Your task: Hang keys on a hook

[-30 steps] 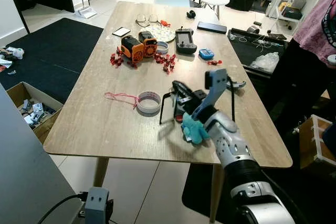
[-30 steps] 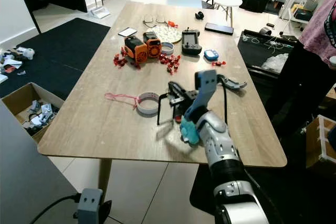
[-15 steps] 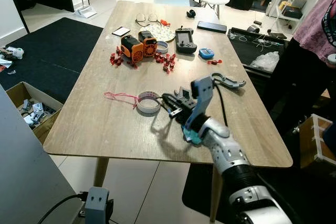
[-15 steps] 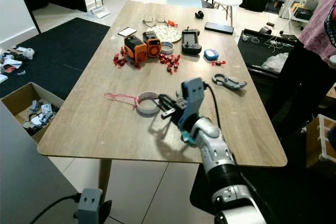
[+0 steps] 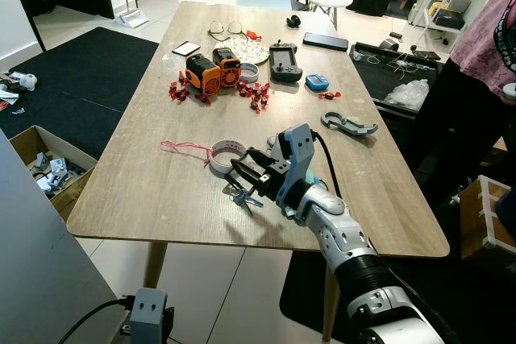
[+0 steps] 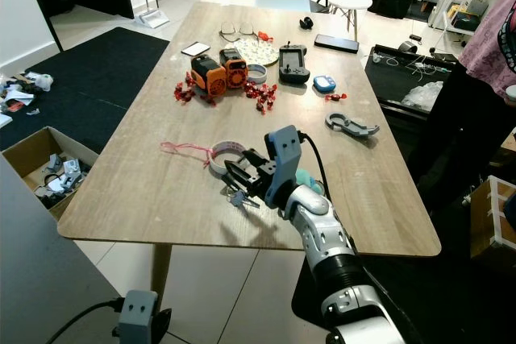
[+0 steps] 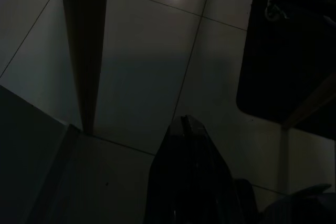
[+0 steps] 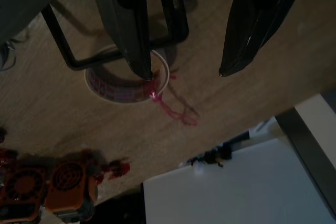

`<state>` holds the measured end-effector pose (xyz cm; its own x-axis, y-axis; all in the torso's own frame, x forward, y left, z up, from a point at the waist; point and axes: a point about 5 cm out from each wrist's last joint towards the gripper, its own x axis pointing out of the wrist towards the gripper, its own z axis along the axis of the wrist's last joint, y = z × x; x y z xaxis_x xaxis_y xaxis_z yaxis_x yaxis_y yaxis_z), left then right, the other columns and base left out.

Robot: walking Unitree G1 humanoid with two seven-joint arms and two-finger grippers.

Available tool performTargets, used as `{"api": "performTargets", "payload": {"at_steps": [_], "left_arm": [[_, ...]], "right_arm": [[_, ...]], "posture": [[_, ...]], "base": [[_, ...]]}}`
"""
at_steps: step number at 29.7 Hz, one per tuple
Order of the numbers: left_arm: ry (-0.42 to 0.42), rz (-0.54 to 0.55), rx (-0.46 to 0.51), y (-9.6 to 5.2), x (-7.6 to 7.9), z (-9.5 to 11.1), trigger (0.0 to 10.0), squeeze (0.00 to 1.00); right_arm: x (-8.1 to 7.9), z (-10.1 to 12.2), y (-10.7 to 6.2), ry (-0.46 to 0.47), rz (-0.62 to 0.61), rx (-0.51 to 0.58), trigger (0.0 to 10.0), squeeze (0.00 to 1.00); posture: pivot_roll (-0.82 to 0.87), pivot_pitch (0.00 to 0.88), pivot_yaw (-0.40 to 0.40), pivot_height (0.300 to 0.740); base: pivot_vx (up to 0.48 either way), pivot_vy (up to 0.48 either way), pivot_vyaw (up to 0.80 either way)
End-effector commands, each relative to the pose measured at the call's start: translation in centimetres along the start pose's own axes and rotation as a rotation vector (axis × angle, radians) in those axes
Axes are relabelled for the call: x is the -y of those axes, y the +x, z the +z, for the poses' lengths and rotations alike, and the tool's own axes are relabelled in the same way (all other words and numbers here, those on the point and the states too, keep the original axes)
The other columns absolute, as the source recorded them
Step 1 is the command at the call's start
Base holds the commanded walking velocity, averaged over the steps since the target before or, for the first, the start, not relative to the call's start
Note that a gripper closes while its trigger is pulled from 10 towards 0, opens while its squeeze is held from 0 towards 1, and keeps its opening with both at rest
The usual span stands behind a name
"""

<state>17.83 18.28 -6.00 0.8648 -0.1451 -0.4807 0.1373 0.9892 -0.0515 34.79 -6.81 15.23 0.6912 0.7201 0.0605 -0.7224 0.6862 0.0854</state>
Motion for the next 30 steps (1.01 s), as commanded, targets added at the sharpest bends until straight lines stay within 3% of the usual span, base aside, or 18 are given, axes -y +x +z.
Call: {"api": "performTargets", "payload": {"at_steps": [1, 3, 9, 27, 28, 29, 30], "left_arm": [[0.007, -0.001, -0.03, -0.4, -0.1, -0.7, 10.0, 0.0], [0.007, -0.001, -0.03, -0.4, -0.1, -0.7, 10.0, 0.0], [0.003, -0.003, -0.036, -0.4, 0.1, -0.8, 10.0, 0.0], [0.004, 0.001, -0.039, -0.6, 0.0, -1.0, 10.0, 0.0], [0.005, 0.001, -0.039, -0.6, 0.0, -1.0, 10.0, 0.0], [0.005, 0.001, -0.039, -0.6, 0.0, -1.0, 10.0, 0.0], [0.005, 0.0, -0.039, -0.6, 0.0, -1.0, 10.0, 0.0]], "right_arm": [[0.0, -2.1, -0.6, 0.007, 0.002, -0.119, 10.0, 0.0], [0.0, -2.9, -0.8, 0.0, 0.007, -0.164, 10.0, 0.0], [-0.9, -5.2, -1.0, 0.125, -0.028, -0.203, 10.0, 0.0], [-1.0, -5.0, -0.5, 0.136, -0.023, -0.197, 10.0, 0.0], [-1.0, -5.0, -0.5, 0.138, -0.022, -0.197, 8.0, 0.0], [-1.0, -5.1, -0.5, 0.139, -0.021, -0.198, 8.0, 0.0], [-1.0, -5.1, -0.6, 0.141, -0.02, -0.198, 6.4, 0.0]], "posture": [[0.06, 0.097, -0.063, 0.74], [0.06, 0.097, -0.063, 0.74], [0.06, 0.106, -0.064, 0.74], [0.07, 0.099, -0.07, 0.74], [0.07, 0.097, -0.07, 0.74], [0.07, 0.096, -0.069, 0.74], [0.07, 0.094, -0.069, 0.74]], "base": [[0.0, 0.0, 0.0], [0.0, 0.0, 0.0], [0.0, 0.0, 0.0], [0.0, 0.0, 0.0], [0.0, 0.0, 0.0], [0.0, 0.0, 0.0], [0.0, 0.0, 0.0]]}}
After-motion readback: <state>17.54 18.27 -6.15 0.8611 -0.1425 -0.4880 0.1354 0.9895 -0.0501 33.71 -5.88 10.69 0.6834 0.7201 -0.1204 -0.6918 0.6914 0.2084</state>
